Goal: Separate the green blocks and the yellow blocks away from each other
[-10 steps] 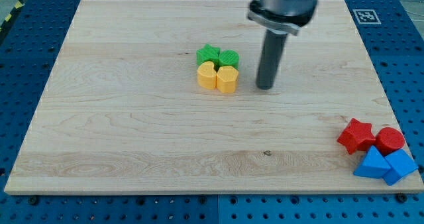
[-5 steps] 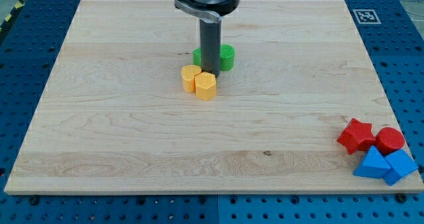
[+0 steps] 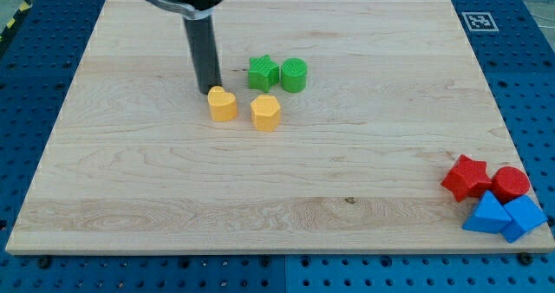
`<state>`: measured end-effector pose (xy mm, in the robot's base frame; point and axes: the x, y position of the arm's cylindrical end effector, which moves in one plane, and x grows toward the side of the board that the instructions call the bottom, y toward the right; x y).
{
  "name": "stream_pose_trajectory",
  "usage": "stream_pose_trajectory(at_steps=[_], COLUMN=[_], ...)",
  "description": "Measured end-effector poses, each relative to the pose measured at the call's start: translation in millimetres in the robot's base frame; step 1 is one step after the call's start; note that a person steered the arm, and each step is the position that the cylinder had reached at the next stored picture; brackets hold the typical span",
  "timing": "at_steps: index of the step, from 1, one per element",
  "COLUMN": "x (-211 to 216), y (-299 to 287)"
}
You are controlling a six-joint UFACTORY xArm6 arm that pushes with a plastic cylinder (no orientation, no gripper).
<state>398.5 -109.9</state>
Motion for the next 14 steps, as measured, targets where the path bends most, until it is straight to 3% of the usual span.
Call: stream_pose_trajectory(at_steps=[5, 9, 14], x=[28.0, 15.0, 30.5], y=[25.8, 59.8, 205.3])
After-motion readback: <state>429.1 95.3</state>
